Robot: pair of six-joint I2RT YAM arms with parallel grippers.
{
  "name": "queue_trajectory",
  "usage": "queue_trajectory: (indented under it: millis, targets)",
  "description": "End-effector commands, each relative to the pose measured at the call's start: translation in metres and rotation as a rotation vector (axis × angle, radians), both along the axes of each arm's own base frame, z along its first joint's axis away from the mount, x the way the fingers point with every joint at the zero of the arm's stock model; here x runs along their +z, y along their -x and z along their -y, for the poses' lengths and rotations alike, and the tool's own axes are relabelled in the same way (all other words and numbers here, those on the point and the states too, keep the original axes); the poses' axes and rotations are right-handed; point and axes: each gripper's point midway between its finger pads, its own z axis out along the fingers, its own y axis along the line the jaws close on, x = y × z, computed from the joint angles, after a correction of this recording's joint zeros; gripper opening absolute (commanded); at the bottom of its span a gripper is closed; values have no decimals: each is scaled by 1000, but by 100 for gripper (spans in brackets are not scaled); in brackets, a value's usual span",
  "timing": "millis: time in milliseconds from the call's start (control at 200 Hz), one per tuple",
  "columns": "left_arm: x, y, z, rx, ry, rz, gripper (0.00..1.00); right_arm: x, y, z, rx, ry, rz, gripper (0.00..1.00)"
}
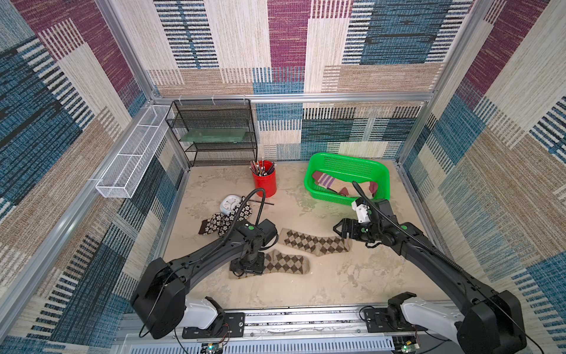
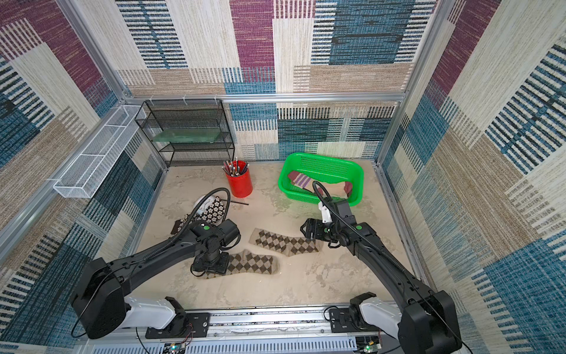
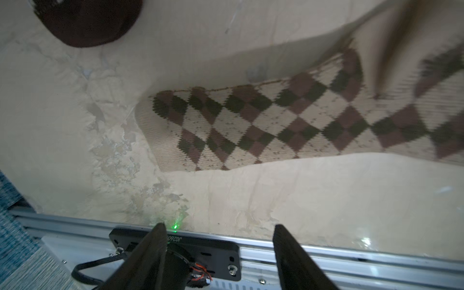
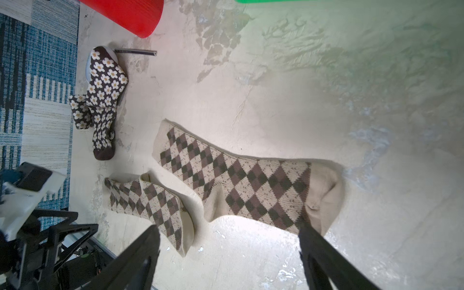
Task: Place the socks together as a pair
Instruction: Move the sock to the center of the board.
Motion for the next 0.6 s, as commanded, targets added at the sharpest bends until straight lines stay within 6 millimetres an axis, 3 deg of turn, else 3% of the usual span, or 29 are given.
queue_trajectory:
  millis: [0, 295, 546, 591]
  targets:
    - [-4, 1, -18, 18, -130, -28, 63, 8, -3, -3, 34, -9, 39, 89]
    - [-24, 2, -19, 36, -167, -68, 55, 12, 2, 1, 51, -27, 52, 89]
    - [-56, 0, -25, 79, -165, -107, 55, 16, 5, 5, 57, -40, 60, 89]
    - [-62, -2, -25, 91, -149, -114, 49, 16, 6, 5, 57, -41, 64, 89]
